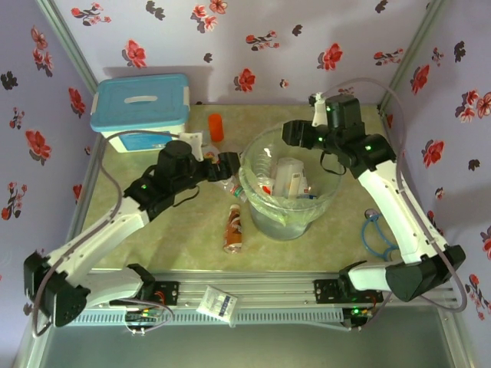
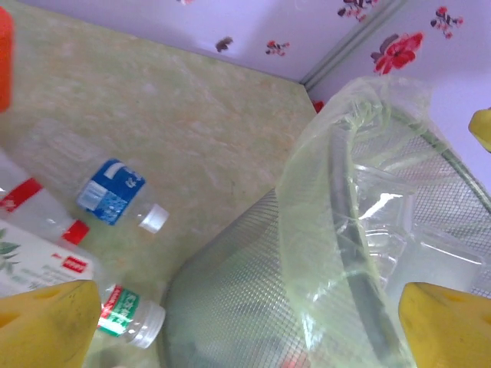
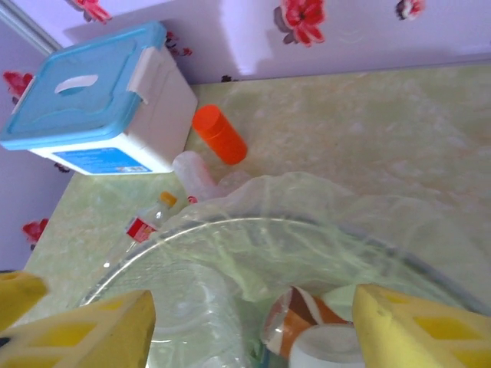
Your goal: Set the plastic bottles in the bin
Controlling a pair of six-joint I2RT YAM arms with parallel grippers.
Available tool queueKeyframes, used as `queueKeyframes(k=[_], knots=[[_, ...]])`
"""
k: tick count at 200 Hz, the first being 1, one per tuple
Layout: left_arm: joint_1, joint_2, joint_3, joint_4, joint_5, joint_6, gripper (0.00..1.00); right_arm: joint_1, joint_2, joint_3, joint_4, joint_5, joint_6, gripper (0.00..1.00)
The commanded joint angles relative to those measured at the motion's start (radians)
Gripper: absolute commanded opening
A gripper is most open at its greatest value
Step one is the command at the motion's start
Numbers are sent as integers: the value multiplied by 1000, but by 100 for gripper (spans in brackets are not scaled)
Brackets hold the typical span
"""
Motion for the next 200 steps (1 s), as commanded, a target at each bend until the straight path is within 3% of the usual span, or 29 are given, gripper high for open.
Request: queueKeyframes(k=[1, 44, 63, 84, 113, 200], knots=[[11, -102, -58, -135, -57, -7, 100, -32, -54, -15, -24, 33, -25, 71], [7, -162, -175, -299, -6, -124, 100, -51, -51, -36, -17, 51, -24, 73], [-82, -125, -261, -298, 60, -176, 100, -56, -48, -46, -13, 58, -18, 74], [-199, -80, -346, -249, 59, -276, 100, -58, -51, -61, -3, 40, -1, 74], [-284, -1, -455, -49, 56, -405, 100, -59, -53, -74, 13, 34, 16, 74], [-305, 253, -414, 16, 27, -372, 98, -60, -77, -91, -2, 37, 20, 74]])
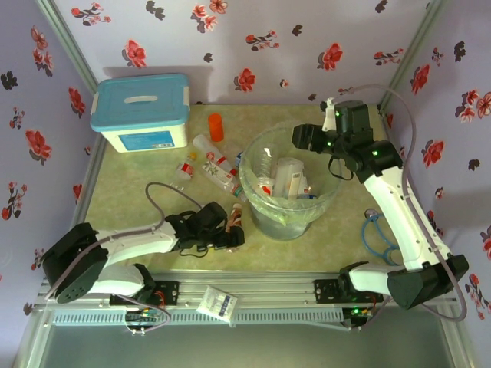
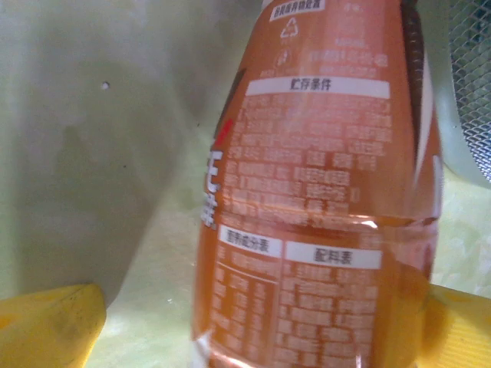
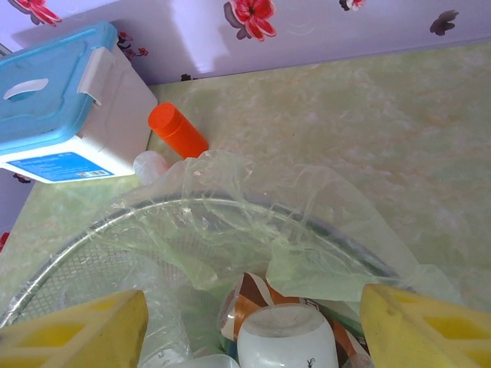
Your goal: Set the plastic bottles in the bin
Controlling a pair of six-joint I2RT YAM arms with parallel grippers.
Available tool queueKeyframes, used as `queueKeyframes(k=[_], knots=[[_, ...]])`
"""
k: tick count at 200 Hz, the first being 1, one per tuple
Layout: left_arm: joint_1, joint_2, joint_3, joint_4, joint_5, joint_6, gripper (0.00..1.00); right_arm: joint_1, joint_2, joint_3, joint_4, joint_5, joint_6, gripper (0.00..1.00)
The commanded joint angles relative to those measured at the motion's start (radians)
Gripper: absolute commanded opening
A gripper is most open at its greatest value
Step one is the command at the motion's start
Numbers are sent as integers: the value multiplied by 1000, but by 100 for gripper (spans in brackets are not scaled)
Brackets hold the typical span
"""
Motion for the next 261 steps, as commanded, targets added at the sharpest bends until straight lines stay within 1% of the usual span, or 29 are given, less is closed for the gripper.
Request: queueKeyframes(k=[1, 20, 39, 78, 95, 109, 128, 140, 155, 169, 184, 191, 210, 226, 245, 261], knots=[[-7, 50, 23, 45, -17, -4, 97, -7, -31, -14, 7, 8, 21, 74], [-6, 62, 31, 53, -24, 2, 89, -9, -38, -14, -4, 19, 15, 74], [-5, 63, 40, 40, -36, 9, 77, -9, -36, -15, -2, 10, 19, 74], [4, 14, 35, -6, -49, 13, 66, -10, -31, -13, 11, 0, 23, 74], [16, -54, 37, -51, -69, 42, 65, -9, -34, 0, 14, -18, 29, 74], [35, -141, 51, -104, -103, 84, 64, -9, -41, 14, 22, -52, 39, 74], [85, -276, 81, -168, -148, 152, 59, -9, -55, 31, 56, -130, 61, 73], [127, -359, 97, -182, -187, 192, 55, -8, -61, 29, 109, -196, 93, 73], [185, -449, 103, -131, -221, 238, 46, -1, -61, 16, 203, -290, 146, 73], [227, -507, 89, -15, -224, 276, 37, 30, -44, 19, 276, -348, 188, 75], [260, -527, 71, 135, -206, 301, 28, 94, -8, 57, 291, -350, 187, 82], [271, -520, 75, 185, -190, 305, 26, 127, 15, 83, 287, -343, 177, 86], [279, -481, 110, 291, -105, 332, 26, 202, 86, 154, 279, -342, 155, 91], [280, -435, 146, 336, -42, 345, 26, 245, 142, 181, 325, -368, 180, 93], [280, -390, 177, 362, 14, 351, 26, 281, 204, 188, 394, -424, 232, 97], [280, -372, 191, 399, 49, 347, 25, 297, 254, 209, 388, -434, 248, 97]])
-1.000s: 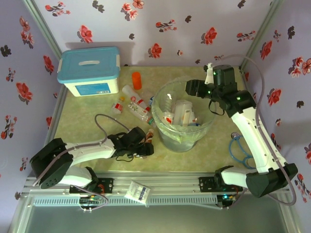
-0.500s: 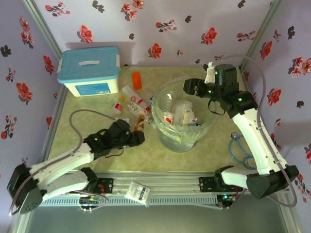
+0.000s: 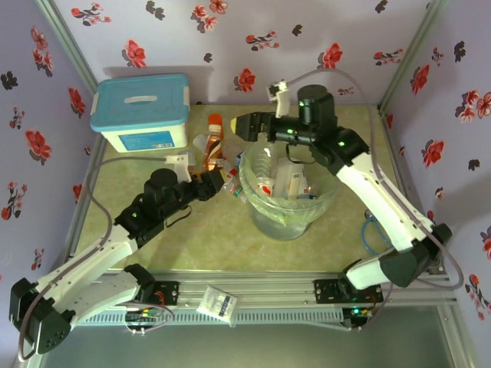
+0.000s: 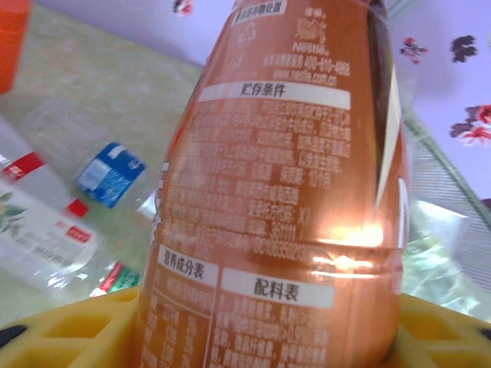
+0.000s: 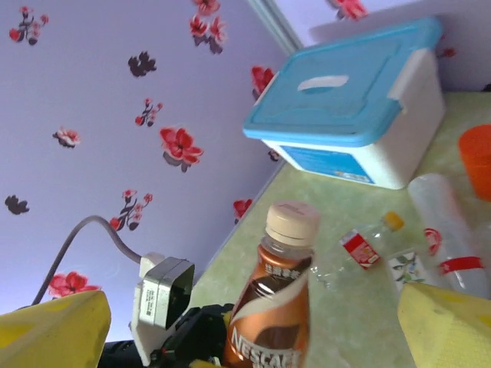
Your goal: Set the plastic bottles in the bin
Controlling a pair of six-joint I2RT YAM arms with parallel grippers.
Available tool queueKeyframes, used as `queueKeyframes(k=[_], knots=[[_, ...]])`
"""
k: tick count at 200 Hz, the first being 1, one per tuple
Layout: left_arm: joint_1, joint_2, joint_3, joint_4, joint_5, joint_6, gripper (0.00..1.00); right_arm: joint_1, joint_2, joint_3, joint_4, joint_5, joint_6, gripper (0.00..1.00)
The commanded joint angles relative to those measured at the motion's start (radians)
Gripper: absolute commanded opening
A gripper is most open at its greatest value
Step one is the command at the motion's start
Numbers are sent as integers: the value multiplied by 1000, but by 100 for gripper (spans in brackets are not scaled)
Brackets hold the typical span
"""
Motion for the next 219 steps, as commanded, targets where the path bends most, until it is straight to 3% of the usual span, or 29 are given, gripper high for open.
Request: queueKeyframes(k=[1, 43, 86, 103, 125, 145, 188, 219], knots=[[4, 17, 51, 131, 93, 39, 25, 23, 64, 41, 54, -61, 52, 97], [5, 56, 97, 154, 147, 44, 24, 59, 162, 113, 2, -78, 15, 91], [4, 71, 87, 161, 161, 43, 27, 64, 188, 110, 16, -69, 10, 56], [4, 69, 91, 158, 161, 47, 35, 63, 188, 129, 4, -56, -4, 45], [4, 65, 91, 161, 161, 56, 56, 63, 189, 145, 0, -48, -14, 36], [4, 53, 74, 172, 159, 74, 99, 59, 188, 154, -3, -33, -24, 35], [4, 35, 78, 133, 148, 72, 100, -14, 161, 258, -75, 38, -73, 30], [3, 71, 104, 79, 131, 69, 100, -124, 71, 304, -139, 97, -137, 30]])
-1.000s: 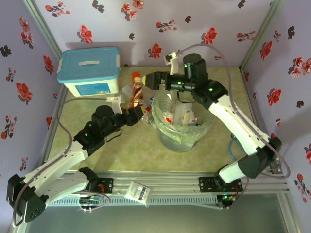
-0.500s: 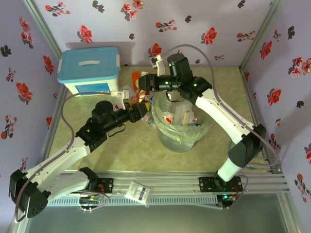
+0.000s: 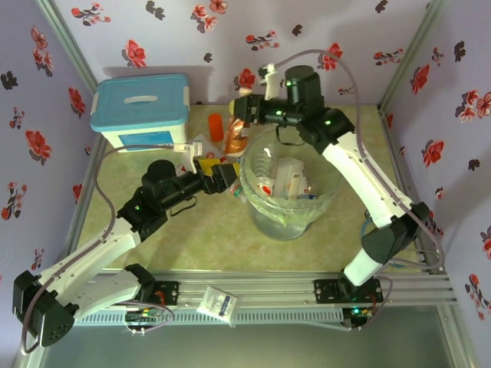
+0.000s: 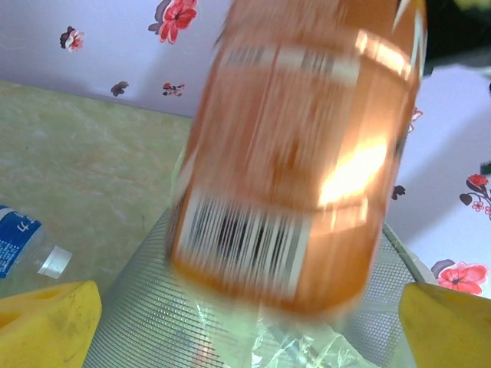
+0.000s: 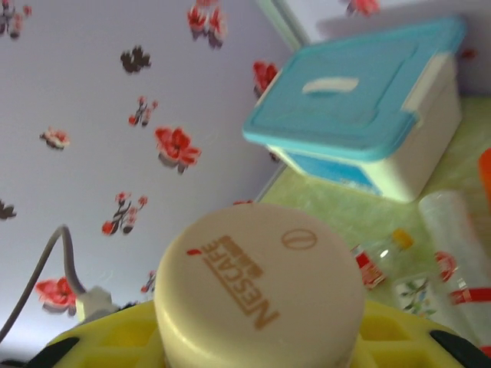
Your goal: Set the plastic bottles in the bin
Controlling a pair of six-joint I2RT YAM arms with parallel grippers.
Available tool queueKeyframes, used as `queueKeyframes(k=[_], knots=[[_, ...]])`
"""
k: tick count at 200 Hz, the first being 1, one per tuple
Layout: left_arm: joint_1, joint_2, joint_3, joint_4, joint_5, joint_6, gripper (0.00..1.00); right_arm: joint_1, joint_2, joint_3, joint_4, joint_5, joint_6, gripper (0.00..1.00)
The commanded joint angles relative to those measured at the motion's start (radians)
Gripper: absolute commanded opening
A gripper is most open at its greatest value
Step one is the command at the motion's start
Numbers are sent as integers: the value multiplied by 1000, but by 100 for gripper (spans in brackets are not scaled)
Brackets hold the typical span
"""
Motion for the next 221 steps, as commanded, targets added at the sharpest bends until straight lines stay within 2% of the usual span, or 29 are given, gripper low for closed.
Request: queueKeyframes(k=[1, 20, 49, 62, 95, 115, 191, 221], knots=[[3, 21, 37, -40, -17, 25, 100, -79, -97, 53, -61, 78, -78, 30], [1, 60, 56, -48, -17, 25, 100, -150, -172, 48, -144, 151, -149, 28], [-10, 128, 88, -41, -11, 37, 100, -199, -243, 39, -356, 379, -330, 27], [-14, 150, 88, -11, 1, 34, 100, -210, -274, 9, -404, 469, -378, 24], [-16, 200, 92, 15, 6, 24, 100, -222, -291, -49, -458, 498, -420, 20], [-17, 218, 96, 10, 8, 20, 100, -222, -259, -47, -516, 575, -446, 21], [-16, 239, 86, 19, 8, 5, 100, -209, -249, -218, -484, 425, -437, 21], [-17, 247, 78, 32, 8, -6, 100, -203, -242, -294, -469, 410, -437, 22]])
